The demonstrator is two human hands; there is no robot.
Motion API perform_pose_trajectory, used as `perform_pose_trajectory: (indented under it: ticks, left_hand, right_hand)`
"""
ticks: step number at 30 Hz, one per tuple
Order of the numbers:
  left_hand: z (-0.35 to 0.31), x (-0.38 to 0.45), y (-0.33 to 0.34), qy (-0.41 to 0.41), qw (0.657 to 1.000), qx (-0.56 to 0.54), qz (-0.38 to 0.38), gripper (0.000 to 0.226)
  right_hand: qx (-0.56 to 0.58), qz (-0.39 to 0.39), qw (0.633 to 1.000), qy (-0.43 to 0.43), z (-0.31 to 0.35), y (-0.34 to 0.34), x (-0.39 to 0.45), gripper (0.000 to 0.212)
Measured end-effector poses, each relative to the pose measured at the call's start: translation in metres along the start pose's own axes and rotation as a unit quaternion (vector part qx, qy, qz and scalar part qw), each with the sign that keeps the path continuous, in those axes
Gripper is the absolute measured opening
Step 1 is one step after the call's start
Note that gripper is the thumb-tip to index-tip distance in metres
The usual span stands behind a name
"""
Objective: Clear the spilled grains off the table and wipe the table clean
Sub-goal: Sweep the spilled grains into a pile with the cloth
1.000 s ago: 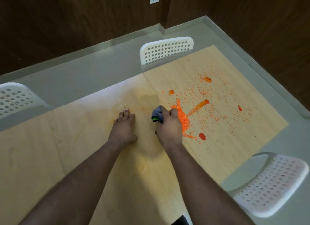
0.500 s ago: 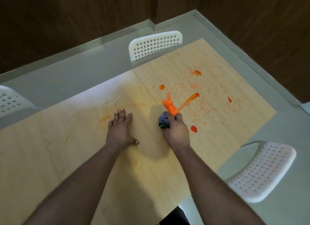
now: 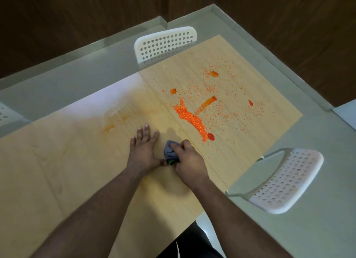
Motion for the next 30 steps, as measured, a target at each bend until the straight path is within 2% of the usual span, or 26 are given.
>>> perform_pose_trajectory:
  ticks: [9,12,15,18,21,25,30]
  left_hand:
    - [-0.021,-0.01,0.001,-0.052,0.998,0.016,-0.008,0.123]
    - [-0.038,-0.023,0.003,-0.062,0.997,0.026,-0.028,0.107]
    - [-0.06,-0.035,0.014,-0.032,0.998,-0.011,-0.044,0.099]
    - [-0.084,-0.039,0.031,-0.007,0.996,-0.078,-0.037,0.101]
    - [-0.107,-0.039,0.051,-0.027,0.997,-0.066,-0.038,0.107]
    - [-0.126,-0.04,0.066,-0.077,0.996,-0.014,-0.033,0.129]
    - [-0.15,-0.042,0.063,-0.148,0.988,-0.005,-0.033,0.127]
  right_hand:
    - [-0.024,-0.048,0.997,0.058,-0.069,-0.046,0.043,0.064]
    - [-0.024,-0.056,0.998,0.002,-0.063,-0.053,0.029,0.066]
    - [-0.031,-0.023,0.997,-0.059,-0.06,-0.045,-0.013,0.061]
    - [-0.051,0.025,0.993,-0.1,-0.081,-0.028,-0.054,0.052]
    - [-0.048,0.021,0.993,-0.102,-0.114,-0.028,-0.056,0.048]
    - [-0.055,0.002,0.993,-0.101,-0.137,-0.045,-0.006,0.052]
    - [-0.04,-0.017,0.993,-0.111,-0.152,-0.077,0.065,0.05]
Point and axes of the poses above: each hand's wrist, its own x-axis towards the middle knuckle, its own y-axis out of the palm, z = x × y, the point moved 3 cm from there along x, towards the middle knuckle, and after that the axes turned 8 degrees about -z, right-handed, at the moved point
